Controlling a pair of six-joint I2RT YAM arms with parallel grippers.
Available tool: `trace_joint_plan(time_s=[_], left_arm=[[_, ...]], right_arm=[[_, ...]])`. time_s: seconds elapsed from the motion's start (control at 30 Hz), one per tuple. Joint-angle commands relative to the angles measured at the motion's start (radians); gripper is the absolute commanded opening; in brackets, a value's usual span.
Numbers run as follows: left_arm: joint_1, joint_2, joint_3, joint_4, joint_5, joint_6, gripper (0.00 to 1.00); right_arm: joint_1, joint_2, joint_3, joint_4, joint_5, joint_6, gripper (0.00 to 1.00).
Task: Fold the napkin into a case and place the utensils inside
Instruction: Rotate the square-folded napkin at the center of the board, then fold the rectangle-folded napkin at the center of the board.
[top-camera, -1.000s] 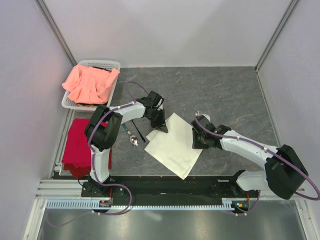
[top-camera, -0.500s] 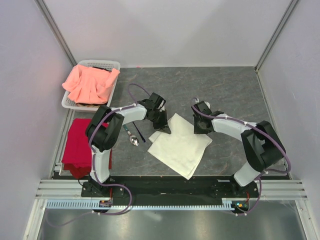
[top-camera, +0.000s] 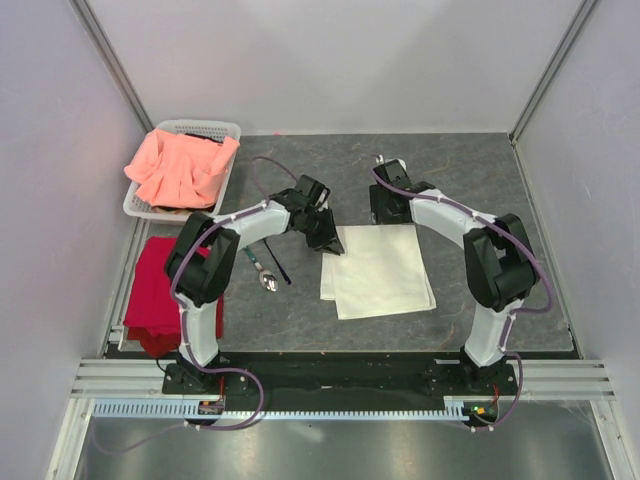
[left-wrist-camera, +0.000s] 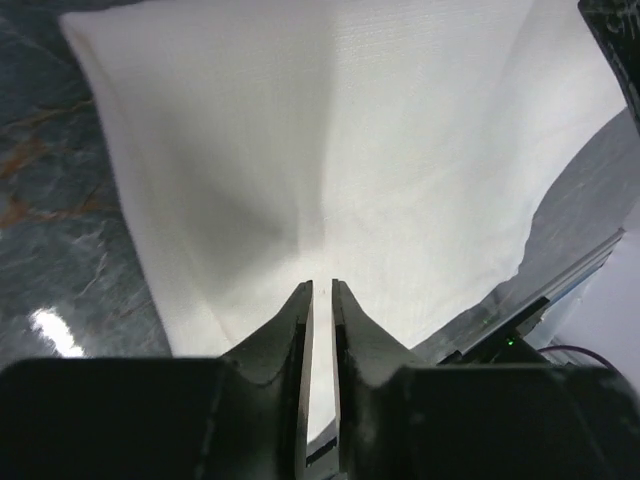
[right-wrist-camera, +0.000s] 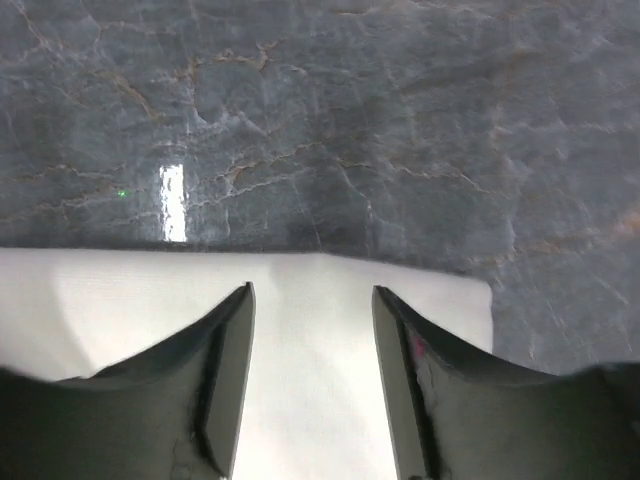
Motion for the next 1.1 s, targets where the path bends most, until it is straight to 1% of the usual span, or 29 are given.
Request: trace_joint_plan(time_s=[0.0,0.03,0.07,0.1,0.13,0.17,0.2,0.23,0.27,0.33,0.37,0.4,0.5,0.6,0.63,0.67,0.7,0.8,0.87,0.97,1.07], left_arm=[[0.001,-0.170,-0.047,-0.032,-0.029,0.056,0.29],[-0.009,-0.223,-0.107,-0.030,-0.017,0.069,0.30],[-0.016,-0.248,-0.138,-0.032,-0.010,0.076,0.31],[-0.034,-0.282,-0.206,-0.030,-0.010,0.079,0.32],[-0.043,-0.337,-0.240,-0.027,-0.010,0.078,0.33],[-0.055,-0.369,-0.276,-0.023,-0.007,0.073,0.33],[-0.080,-0.395,-0.337,-0.014,-0.001,0.061,0.34],[-0.092,-0.419,-0.366,-0.003,0.005,0.053,0.34],[-0.103,-0.467,-0.394,0.000,0.006,0.043,0.35],[-0.124,-0.514,-0.481,0.035,0.016,0.001,0.37],[-0.126,-0.558,-0.509,0.048,0.020,-0.014,0.38],[-0.129,-0.580,-0.559,0.063,0.023,-0.040,0.40],[-0.131,-0.620,-0.621,0.102,0.022,-0.068,0.44],[-0.132,-0.604,-0.630,0.131,0.054,-0.082,0.44],[-0.132,-0.598,-0.630,0.135,0.065,-0.088,0.44],[-0.132,-0.597,-0.630,0.151,0.065,-0.092,0.43],[-0.134,-0.595,-0.634,0.157,0.065,-0.100,0.40],[-0.134,-0.589,-0.635,0.177,0.060,-0.111,0.37],[-0.135,-0.577,-0.630,0.180,0.071,-0.117,0.34],[-0.137,-0.555,-0.629,0.198,0.089,-0.131,0.32],[-0.137,-0.545,-0.626,0.207,0.082,-0.137,0.36]], right_arm=[[-0.009,-0.169,-0.059,-0.163,0.051,0.036,0.75],[-0.014,-0.243,-0.101,-0.170,0.035,0.059,0.78],[-0.025,-0.281,-0.145,-0.170,-0.010,0.070,0.80],[-0.028,-0.320,-0.232,-0.168,-0.031,0.079,0.81],[-0.034,-0.396,-0.276,-0.167,-0.047,0.100,0.81],[-0.048,-0.432,-0.319,-0.167,-0.063,0.110,0.81],[-0.055,-0.465,-0.390,-0.165,-0.089,0.119,0.81],[-0.069,-0.528,-0.425,-0.168,-0.106,0.132,0.80],[-0.101,-0.556,-0.454,-0.173,-0.118,0.142,0.80],[-0.135,-0.622,-0.534,-0.171,-0.178,0.157,0.76],[-0.166,-0.636,-0.560,-0.171,-0.192,0.175,0.74],[-0.176,-0.645,-0.601,-0.173,-0.199,0.186,0.72],[-0.192,-0.657,-0.644,-0.179,-0.206,0.221,0.69],[-0.190,-0.651,-0.658,-0.194,-0.213,0.261,0.65],[-0.190,-0.647,-0.660,-0.208,-0.224,0.266,0.61],[-0.189,-0.647,-0.666,-0.214,-0.226,0.275,0.51],[-0.187,-0.654,-0.669,-0.214,-0.224,0.289,0.48],[-0.189,-0.700,-0.680,-0.202,-0.183,0.294,0.44],[-0.187,-0.694,-0.675,-0.208,-0.208,0.294,0.36],[-0.189,-0.673,-0.684,-0.210,-0.212,0.314,0.34],[-0.186,-0.673,-0.699,-0.202,-0.221,0.326,0.34]])
